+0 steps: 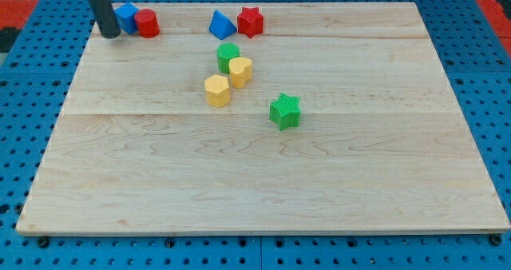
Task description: Push the red circle along with blue cube up a bit
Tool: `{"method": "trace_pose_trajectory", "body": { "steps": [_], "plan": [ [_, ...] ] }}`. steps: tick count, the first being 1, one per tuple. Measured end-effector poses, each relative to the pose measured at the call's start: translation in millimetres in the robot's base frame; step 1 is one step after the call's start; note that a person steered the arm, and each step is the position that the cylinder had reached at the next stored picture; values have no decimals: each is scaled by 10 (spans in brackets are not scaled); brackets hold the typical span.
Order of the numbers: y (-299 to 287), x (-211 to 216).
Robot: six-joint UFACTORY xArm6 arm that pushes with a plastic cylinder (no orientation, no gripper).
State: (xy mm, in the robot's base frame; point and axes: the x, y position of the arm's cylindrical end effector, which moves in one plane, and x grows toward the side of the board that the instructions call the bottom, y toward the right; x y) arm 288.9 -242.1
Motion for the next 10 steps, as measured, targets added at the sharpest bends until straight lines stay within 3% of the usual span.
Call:
{"method": "trace_pose_trajectory", "body": {
  "steps": [3,5,6,8,9,10],
  "plan": [
    [602,-21],
    [230,-113],
    [400,-326],
    [738,65],
    [-175,191],
    [-621,132]
  ]
}}
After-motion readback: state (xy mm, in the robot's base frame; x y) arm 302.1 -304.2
